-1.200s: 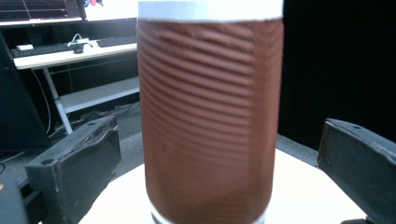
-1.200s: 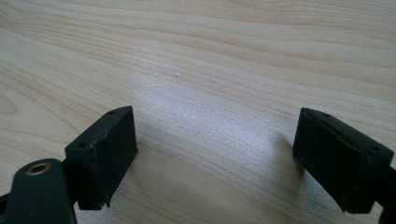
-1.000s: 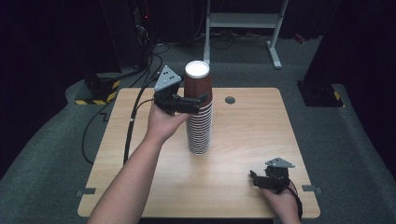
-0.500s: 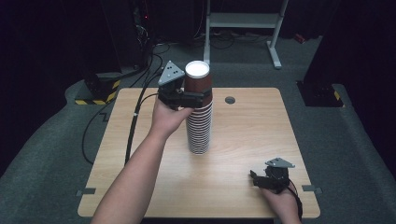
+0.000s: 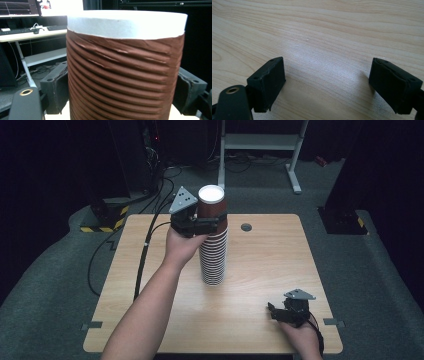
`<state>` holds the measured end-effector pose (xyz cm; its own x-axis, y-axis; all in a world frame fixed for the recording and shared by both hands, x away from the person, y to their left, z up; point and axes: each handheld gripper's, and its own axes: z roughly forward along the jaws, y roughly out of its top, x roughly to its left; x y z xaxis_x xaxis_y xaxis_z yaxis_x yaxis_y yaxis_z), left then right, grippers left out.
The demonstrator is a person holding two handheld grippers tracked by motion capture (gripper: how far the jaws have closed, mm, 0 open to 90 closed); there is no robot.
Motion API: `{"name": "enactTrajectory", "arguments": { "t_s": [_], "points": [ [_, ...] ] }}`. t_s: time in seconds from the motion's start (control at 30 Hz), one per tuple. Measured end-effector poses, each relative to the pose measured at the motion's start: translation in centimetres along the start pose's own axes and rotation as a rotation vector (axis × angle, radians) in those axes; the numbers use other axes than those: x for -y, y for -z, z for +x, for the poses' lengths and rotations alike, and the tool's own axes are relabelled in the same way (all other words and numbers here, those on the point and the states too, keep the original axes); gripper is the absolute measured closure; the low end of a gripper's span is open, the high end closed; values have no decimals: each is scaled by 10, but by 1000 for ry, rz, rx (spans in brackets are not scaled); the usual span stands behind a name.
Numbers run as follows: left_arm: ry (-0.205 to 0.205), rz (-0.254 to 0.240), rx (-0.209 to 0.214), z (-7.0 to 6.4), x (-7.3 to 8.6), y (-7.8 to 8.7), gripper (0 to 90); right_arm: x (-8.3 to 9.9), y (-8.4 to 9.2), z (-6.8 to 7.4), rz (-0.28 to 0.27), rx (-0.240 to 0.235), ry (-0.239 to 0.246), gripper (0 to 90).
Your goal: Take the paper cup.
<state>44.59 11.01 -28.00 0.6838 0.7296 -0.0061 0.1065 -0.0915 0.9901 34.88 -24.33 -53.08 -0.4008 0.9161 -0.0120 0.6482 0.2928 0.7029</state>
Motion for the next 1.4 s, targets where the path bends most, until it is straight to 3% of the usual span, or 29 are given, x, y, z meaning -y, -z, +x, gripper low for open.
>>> {"name": "enactTrajectory", "arguments": {
  "t_s": [0.63,1.1,1.4],
  "points": [
    [-13,-63,-16,-2,-18,9,176,0,0,0,0,0,1,133],
    [-36,-131,-23,-8,-43,22,179,0,0,0,1,2,-2,133],
    [-39,-163,-35,-5,-55,31,180,0,0,0,0,3,-2,133]
  ]
}}
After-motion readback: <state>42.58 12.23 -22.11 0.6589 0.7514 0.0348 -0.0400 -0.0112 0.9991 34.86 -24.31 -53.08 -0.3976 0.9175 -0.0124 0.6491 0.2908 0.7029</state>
